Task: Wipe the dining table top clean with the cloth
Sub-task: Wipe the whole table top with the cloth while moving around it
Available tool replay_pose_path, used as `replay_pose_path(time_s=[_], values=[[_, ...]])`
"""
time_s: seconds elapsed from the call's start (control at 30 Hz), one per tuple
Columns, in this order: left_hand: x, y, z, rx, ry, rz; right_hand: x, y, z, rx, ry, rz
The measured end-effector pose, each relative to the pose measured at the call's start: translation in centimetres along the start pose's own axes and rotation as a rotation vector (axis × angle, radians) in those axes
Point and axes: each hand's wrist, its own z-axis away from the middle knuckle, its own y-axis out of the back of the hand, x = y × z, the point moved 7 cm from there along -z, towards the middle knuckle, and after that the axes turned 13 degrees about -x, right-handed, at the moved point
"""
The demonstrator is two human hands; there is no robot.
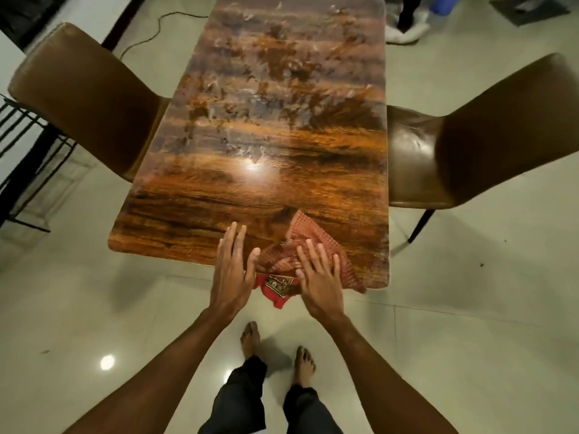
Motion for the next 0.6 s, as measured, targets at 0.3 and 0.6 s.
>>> replay_pose_path(time_s=[0.3,0.6], values=[[-4.2,3.3,-1.3,0.014,0.059,0.034,-5.8,0.5,-2.9,0.018,-0.065,-0.038],[-18.6,13.7,-5.2,0.102,0.162,0.135,-14.7,3.4,-16.5,-0.025,-0.173,-0.009]])
